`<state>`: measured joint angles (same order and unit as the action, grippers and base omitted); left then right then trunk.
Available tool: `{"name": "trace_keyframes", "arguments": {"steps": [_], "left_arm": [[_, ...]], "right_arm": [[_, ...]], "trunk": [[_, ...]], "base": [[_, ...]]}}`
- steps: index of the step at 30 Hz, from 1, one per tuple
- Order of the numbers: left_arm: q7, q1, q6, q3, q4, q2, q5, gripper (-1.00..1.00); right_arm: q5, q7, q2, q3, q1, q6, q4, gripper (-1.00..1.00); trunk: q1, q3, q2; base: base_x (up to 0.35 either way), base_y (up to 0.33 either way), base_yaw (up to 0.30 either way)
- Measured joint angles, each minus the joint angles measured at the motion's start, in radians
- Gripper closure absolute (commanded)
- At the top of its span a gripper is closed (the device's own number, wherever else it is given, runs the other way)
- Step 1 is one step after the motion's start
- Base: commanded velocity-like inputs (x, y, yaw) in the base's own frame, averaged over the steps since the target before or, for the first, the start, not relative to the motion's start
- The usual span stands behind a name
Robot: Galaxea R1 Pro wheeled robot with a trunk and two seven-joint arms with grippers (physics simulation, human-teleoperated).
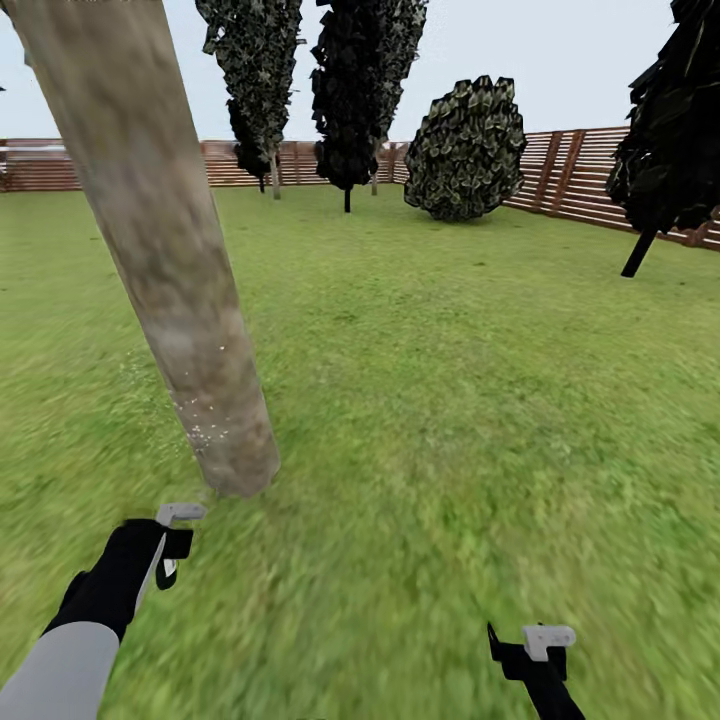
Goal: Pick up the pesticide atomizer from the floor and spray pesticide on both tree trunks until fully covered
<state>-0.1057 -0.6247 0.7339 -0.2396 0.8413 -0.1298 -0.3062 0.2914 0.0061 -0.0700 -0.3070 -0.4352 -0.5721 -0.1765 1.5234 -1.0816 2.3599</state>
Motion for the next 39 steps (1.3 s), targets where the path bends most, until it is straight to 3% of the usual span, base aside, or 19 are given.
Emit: {"name": "trace_keyframes", "arguments": {"steps": [4, 6, 9, 12, 15, 26, 30, 36, 39], "left_arm": [[0.004, 0.008, -0.157, -0.002, -0.110, 0.001, -0.003, 1.00], [0.005, 0.010, -0.182, -0.003, -0.131, 0.002, -0.002, 1.00], [0.009, 0.011, -0.194, -0.004, -0.141, 0.004, -0.001, 1.00], [0.079, 0.011, -0.197, -0.003, -0.141, 0.035, -0.004, 1.00], [0.125, 0.011, -0.196, -0.003, -0.142, 0.042, 0.000, 1.00], [0.124, 0.011, -0.192, -0.006, -0.142, 0.042, 0.007, 1.00], [0.124, 0.011, -0.194, -0.005, -0.143, 0.043, 0.074, 1.00], [0.124, 0.011, -0.196, 0.003, -0.215, 0.052, 0.083, 1.00], [0.127, 0.011, -0.198, 0.004, -0.221, 0.069, 0.081, 1.00]], "right_arm": [[0.000, 0.000, -0.001, 0.000, 0.000, 0.000, 0.000, -1.00], [0.000, 0.000, -0.001, 0.000, 0.000, 0.000, 0.000, -1.00], [0.000, 0.000, -0.001, 0.000, 0.000, 0.000, 0.000, -1.00], [0.000, 0.000, 0.000, 0.000, 0.000, 0.000, -0.001, -1.00], [0.000, 0.000, -0.001, 0.000, 0.000, 0.000, -0.001, -1.00], [-0.001, 0.000, -0.001, 0.000, 0.000, 0.000, -0.001, -1.00], [-0.001, 0.000, 0.001, 0.000, 0.000, 0.000, -0.001, -1.00], [-0.001, 0.000, 0.001, 0.000, 0.000, 0.000, -0.001, -1.00], [0.000, 0.000, 0.001, 0.000, 0.000, 0.000, -0.001, -1.00]], "trunk": [[0.000, 0.000, 0.000], [0.000, 0.000, 0.000], [0.000, 0.000, 0.000], [0.000, 0.000, 0.000], [0.000, 0.000, 0.000], [0.000, 0.000, 0.000], [0.000, 0.000, 0.000], [0.000, 0.000, 0.000], [0.000, 0.000, 0.000]], "base": [[0.000, -0.001, 0.209], [0.000, 0.000, 0.050], [0.170, -0.120, 0.007], [0.235, -0.170, 0.000], [0.236, -0.173, 0.000], [0.272, -0.146, 0.011], [0.175, -0.147, 0.236], [-0.015, -0.033, 0.275], [-0.001, -0.001, 0.277]]}}
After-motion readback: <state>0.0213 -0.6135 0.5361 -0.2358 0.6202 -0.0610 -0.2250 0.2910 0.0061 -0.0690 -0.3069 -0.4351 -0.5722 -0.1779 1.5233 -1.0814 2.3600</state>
